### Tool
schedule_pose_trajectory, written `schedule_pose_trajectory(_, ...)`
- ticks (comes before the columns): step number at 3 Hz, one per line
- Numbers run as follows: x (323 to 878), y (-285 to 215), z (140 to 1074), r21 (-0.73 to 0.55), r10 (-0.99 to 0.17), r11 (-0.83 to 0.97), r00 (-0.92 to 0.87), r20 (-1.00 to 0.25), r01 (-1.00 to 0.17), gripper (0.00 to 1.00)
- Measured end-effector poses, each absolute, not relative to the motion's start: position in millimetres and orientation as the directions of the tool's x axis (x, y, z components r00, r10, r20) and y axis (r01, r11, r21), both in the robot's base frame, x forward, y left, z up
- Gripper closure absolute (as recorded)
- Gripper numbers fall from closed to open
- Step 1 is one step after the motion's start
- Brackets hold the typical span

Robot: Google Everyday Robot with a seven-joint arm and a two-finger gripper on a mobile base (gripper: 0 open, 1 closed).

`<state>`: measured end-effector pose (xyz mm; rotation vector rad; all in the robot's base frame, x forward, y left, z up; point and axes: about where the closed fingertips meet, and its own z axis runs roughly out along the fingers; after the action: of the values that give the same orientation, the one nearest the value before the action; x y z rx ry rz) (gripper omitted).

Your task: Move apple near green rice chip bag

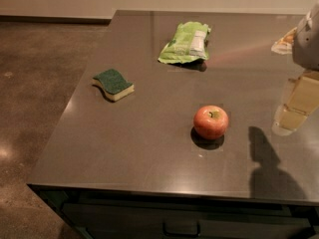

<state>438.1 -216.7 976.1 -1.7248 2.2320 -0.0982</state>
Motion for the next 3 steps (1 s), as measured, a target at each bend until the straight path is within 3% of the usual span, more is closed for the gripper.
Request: schedule_pose_trajectory(3,457.1,-208.6,947.0,-0.200,-0.929,0.314,-0.257,-0.267,-0.928,0.00)
